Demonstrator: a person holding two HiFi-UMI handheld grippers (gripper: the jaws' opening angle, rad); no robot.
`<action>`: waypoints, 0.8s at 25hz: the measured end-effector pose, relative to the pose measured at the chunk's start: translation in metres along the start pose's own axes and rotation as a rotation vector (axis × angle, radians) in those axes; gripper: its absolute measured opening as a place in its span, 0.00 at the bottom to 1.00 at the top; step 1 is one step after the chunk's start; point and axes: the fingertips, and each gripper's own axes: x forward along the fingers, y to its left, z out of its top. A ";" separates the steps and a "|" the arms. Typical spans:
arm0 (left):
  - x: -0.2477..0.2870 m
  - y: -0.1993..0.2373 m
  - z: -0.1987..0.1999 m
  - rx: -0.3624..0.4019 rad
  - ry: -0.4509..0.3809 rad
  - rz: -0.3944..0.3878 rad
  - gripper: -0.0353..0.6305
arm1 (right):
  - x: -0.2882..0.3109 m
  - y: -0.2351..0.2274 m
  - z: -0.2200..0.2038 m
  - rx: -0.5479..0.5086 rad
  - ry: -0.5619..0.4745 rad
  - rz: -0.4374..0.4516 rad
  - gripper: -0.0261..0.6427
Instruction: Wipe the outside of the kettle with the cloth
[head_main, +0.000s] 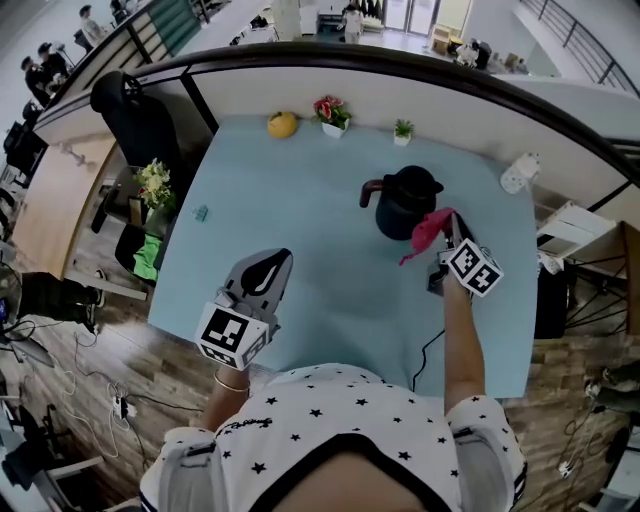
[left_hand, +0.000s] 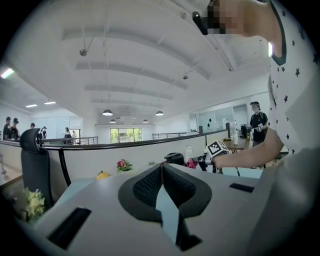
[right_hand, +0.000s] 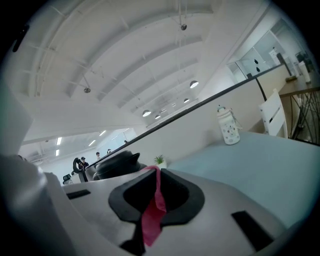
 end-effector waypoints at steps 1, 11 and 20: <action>0.001 -0.001 0.000 0.001 -0.004 -0.011 0.10 | -0.009 0.003 0.000 -0.021 -0.002 0.009 0.07; 0.006 -0.007 0.003 0.006 -0.037 -0.118 0.10 | -0.081 0.088 -0.031 -0.158 0.044 0.170 0.07; -0.014 0.010 -0.004 -0.009 -0.036 -0.100 0.10 | -0.039 0.168 -0.086 -0.120 0.115 0.249 0.07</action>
